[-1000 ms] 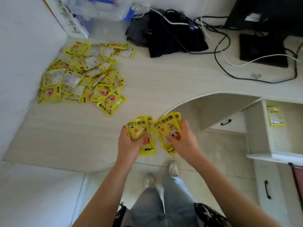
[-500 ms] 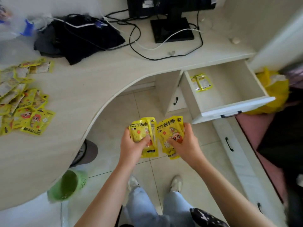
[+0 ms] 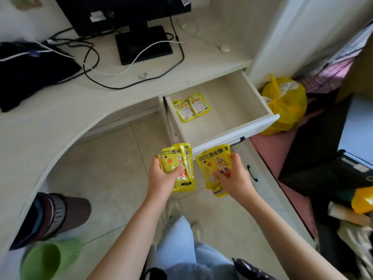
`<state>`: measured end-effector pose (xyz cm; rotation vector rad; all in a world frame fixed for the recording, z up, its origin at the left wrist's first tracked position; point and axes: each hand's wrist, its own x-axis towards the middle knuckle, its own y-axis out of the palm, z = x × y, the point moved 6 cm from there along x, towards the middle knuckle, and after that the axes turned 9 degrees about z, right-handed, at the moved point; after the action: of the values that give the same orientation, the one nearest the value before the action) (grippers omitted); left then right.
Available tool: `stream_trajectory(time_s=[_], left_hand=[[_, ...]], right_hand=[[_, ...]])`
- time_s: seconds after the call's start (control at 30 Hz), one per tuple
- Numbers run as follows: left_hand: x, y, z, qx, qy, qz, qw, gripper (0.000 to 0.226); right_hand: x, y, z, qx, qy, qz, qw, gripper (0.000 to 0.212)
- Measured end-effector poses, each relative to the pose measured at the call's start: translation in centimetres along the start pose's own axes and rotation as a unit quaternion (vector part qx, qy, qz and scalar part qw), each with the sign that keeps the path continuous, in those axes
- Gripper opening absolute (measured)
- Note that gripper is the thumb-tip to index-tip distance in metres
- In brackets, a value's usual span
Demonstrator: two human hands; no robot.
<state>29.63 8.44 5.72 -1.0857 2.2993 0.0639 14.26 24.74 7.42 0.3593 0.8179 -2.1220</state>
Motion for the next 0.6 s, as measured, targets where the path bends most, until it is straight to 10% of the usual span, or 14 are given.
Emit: stream_trajectory(time_s=[0.6], left_hand=[[19.3,9.8,-8.1,-0.029,-0.081,-0.003,0.996,0.058]], right_hand=[[21.5,-11.0,5.3,-0.032,0.028,0.015,0.999,0.053]])
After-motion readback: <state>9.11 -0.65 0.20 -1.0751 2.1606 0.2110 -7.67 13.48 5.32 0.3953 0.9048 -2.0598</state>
